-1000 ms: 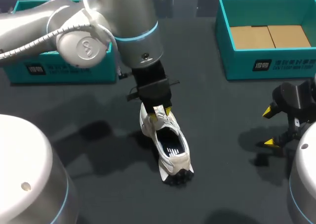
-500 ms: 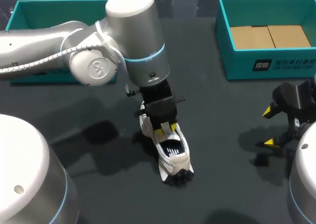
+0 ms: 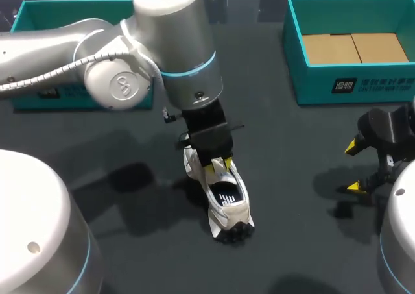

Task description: Take the shoe out of the shoebox, open the shoe tongue, remove and reinsert the insole, then place the shoe into the shoebox

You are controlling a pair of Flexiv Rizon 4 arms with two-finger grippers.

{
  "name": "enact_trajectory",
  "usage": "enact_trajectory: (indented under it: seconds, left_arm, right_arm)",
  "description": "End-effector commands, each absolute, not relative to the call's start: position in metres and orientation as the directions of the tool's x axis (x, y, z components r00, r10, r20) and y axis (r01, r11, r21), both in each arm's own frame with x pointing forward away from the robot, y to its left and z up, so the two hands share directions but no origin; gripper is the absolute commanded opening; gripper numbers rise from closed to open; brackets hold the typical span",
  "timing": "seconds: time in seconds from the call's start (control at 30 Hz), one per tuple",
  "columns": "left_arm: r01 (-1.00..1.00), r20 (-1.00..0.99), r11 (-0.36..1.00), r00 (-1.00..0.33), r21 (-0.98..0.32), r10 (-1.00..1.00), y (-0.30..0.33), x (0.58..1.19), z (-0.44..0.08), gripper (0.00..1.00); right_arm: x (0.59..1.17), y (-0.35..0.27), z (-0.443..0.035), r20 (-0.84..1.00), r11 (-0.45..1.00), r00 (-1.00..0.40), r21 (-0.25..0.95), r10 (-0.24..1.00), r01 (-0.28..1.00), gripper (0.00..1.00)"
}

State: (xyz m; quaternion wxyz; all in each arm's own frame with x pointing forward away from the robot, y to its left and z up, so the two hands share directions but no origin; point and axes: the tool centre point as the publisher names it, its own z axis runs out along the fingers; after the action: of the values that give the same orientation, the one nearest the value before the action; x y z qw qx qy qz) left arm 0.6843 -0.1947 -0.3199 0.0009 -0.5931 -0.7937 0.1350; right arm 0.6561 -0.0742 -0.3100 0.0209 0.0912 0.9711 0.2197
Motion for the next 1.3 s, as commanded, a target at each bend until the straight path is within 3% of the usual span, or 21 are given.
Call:
enact_trajectory:
  seconds: [0.03, 0.33, 0.5, 0.53, 0.57, 0.6, 1.03, 1.13, 1.2, 1.27, 1.3]
  left_arm:
    - [0.936, -0.150, 0.257, -0.298, -0.241, 0.943, -0.207, 0.684, -0.346, 0.28]
    - [0.941, -0.174, 0.259, -0.299, -0.219, 0.938, -0.199, 0.661, -0.322, 0.33]
    - [0.916, -0.172, 0.345, -0.381, -0.205, 0.909, -0.192, 0.651, -0.285, 0.48]
    - [0.897, -0.165, 0.378, -0.419, -0.229, 0.893, -0.190, 0.650, -0.279, 0.58]
    - [0.876, -0.126, 0.407, -0.449, -0.259, 0.885, -0.190, 0.650, -0.274, 0.85]
    - [0.860, -0.060, 0.437, -0.466, -0.263, 0.883, -0.190, 0.649, -0.270, 1.00]
    - [0.857, -0.044, 0.454, -0.477, -0.242, 0.878, -0.191, 0.647, -0.265, 1.00]
    - [0.748, -0.045, 0.582, -0.625, -0.319, 0.779, -0.192, 0.635, -0.262, 1.00]
    - [0.541, 0.010, 0.768, -0.815, -0.341, 0.579, -0.196, 0.630, -0.256, 1.00]
    - [0.243, -0.053, 0.951, -0.970, -0.191, 0.237, -0.193, 0.636, -0.251, 1.00]
    - [0.243, -0.053, 0.951, -0.970, -0.191, 0.237, -0.193, 0.636, -0.251, 1.00]
  right_arm:
    - [0.654, -0.074, -0.310, -0.004, 0.888, -0.982, 0.428, 0.188, 0.169, 1.00]
    - [0.654, -0.074, -0.310, -0.004, 0.888, -0.982, 0.428, 0.188, 0.169, 1.00]
    - [0.654, -0.074, -0.310, -0.004, 0.888, -0.982, 0.428, 0.188, 0.169, 1.00]
    - [0.654, -0.074, -0.310, -0.004, 0.888, -0.982, 0.428, 0.188, 0.169, 1.00]
    - [0.654, -0.074, -0.310, -0.004, 0.888, -0.982, 0.428, 0.188, 0.169, 1.00]
    - [0.654, -0.074, -0.310, -0.004, 0.888, -0.982, 0.428, 0.188, 0.169, 1.00]
    - [0.654, -0.074, -0.310, -0.004, 0.888, -0.982, 0.428, 0.188, 0.169, 1.00]
    - [0.654, -0.074, -0.310, -0.004, 0.888, -0.982, 0.428, 0.188, 0.169, 1.00]
    - [0.654, -0.074, -0.310, -0.004, 0.888, -0.982, 0.428, 0.188, 0.169, 1.00]
    - [0.654, -0.074, -0.310, -0.004, 0.888, -0.982, 0.428, 0.188, 0.169, 1.00]
    - [0.654, -0.074, -0.310, -0.004, 0.888, -0.982, 0.428, 0.188, 0.169, 1.00]
